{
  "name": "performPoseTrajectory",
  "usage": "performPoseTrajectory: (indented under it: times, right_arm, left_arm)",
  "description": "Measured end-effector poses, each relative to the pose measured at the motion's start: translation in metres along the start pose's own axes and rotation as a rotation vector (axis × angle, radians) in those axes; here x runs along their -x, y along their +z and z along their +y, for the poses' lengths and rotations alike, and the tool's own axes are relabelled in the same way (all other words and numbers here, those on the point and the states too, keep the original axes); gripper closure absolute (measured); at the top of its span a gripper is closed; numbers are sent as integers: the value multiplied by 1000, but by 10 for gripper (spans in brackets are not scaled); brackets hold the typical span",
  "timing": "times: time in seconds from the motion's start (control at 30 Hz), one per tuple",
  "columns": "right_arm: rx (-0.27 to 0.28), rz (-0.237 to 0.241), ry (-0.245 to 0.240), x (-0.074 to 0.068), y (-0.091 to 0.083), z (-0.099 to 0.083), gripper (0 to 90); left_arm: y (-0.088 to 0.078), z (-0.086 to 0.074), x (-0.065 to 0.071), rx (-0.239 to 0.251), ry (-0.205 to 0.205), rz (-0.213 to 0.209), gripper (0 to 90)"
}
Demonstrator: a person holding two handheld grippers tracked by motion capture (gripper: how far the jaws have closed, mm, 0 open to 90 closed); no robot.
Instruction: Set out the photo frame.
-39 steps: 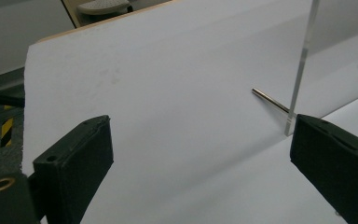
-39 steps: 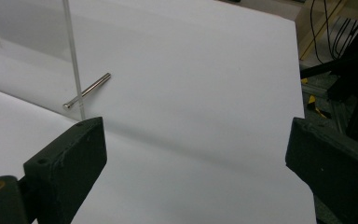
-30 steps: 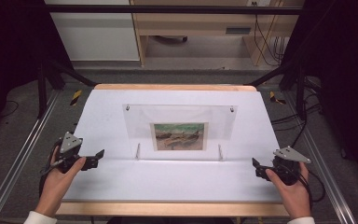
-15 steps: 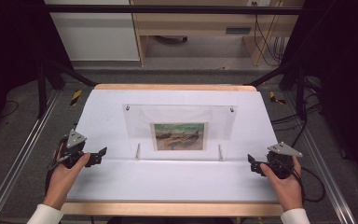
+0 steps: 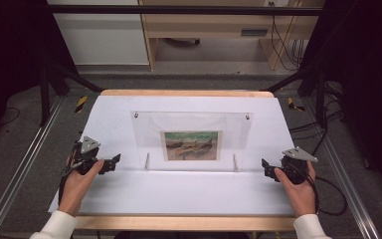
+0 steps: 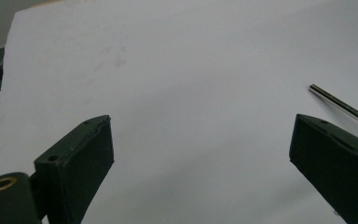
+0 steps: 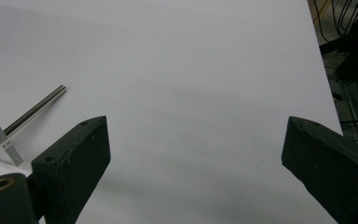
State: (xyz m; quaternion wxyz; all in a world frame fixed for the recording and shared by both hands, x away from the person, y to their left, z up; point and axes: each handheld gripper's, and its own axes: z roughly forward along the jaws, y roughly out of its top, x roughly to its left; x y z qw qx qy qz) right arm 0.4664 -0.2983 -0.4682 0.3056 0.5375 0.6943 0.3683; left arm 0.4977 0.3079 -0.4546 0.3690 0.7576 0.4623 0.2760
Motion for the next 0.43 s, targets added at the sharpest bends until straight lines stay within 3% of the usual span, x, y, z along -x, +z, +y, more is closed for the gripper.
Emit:
performPoseTrajectory:
  times: [0.23, 0.43]
  right_arm:
    - [47, 4, 28, 0, 6, 4, 104]
    - [63, -9, 19, -5, 6, 3, 108]
  left_arm:
    - [9, -3, 1, 84, -38, 14, 62]
    - [3, -8, -2, 161, -86, 42, 63]
